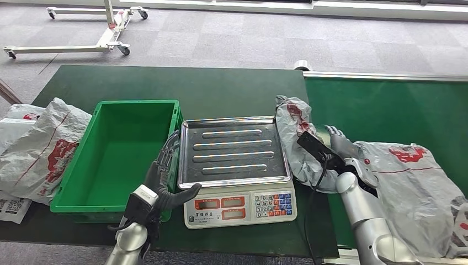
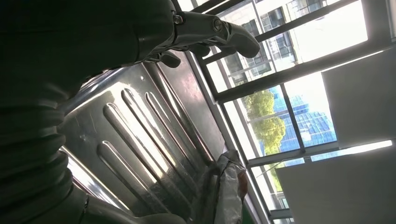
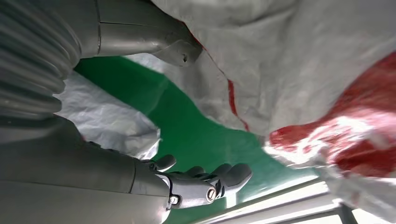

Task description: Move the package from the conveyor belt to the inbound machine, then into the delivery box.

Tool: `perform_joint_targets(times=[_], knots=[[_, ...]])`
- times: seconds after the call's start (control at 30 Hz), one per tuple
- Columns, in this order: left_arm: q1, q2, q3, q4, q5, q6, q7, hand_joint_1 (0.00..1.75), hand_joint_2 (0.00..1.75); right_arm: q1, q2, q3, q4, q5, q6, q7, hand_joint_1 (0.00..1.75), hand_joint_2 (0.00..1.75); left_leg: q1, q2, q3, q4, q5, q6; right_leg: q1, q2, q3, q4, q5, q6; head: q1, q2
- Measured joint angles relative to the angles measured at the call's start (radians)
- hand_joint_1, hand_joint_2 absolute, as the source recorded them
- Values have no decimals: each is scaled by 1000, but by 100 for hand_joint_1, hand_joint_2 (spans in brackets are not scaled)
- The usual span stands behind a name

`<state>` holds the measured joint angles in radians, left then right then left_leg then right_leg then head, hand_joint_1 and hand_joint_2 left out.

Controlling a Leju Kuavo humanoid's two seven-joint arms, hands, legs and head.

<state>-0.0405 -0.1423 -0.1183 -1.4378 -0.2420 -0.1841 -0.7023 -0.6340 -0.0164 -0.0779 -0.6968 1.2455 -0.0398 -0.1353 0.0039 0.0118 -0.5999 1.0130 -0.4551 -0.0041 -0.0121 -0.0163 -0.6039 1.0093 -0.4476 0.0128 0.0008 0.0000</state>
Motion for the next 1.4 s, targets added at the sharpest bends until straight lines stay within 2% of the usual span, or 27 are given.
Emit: perform_joint_targets(times=[0.13, 0.27, 0.3, 0.4, 0.43, 1.17, 1.3, 1.4], knots=[[-1, 1, 0, 1, 6, 2, 0, 0, 175, 5, 0, 19, 7, -107, 98, -181, 0, 175, 0, 1, 0, 0, 0, 0, 0, 1, 0, 0, 0, 0, 0, 0], [-1, 3, 0, 1, 12, 8, 0, 0, 175, 7, 0, 39, 8, -118, 109, -196, 0, 175, 0, 1, 0, 0, 0, 0, 1, 1, 0, 0, 0, 0, 0, 0], [-1, 4, 0, 1, 12, 8, 0, 0, 175, 6, 0, 43, 8, -119, 109, -194, 10, 175, 0, 1, 0, 0, 0, 0, 1, 1, 0, 0, 0, 0, 0, 0], [0, 6, 0, 1, 12, 11, 0, 0, 175, 6, -2, 53, 10, -119, 108, -188, 141, 175, 0, 1, 0, 0, 0, 0, 0, 1, 0, 0, 0, 0, 0, 0], [0, 6, 0, 0, 12, 12, 0, 0, 175, 5, -2, 57, 11, -119, 107, -186, 175, 175, 0, 1, 0, 0, 0, 0, 0, 1, 0, 0, 0, 0, 0, 0], [6, 15, 0, -6, 18, 29, 0, 0, 175, -2, -8, 126, 15, -154, 68, -164, 175, 175, 0, 1, 0, 0, 0, 0, 1, 1, 0, 0, 0, 0, 0, 0], [10, 16, 0, -13, 18, 34, 0, 0, 175, -3, -8, 128, 10, -172, 12, -159, 175, 175, 0, 1, 0, 0, 0, 0, 1, 1, 0, 0, 0, 0, 0, 0], [20, 16, 0, -22, 18, 38, 0, 0, 175, 2, -5, 127, -26, -191, -71, -124, 175, 175, 0, 1, 0, 0, 0, 0, 0, 1, 0, 0, 0, 0, 0, 0]])
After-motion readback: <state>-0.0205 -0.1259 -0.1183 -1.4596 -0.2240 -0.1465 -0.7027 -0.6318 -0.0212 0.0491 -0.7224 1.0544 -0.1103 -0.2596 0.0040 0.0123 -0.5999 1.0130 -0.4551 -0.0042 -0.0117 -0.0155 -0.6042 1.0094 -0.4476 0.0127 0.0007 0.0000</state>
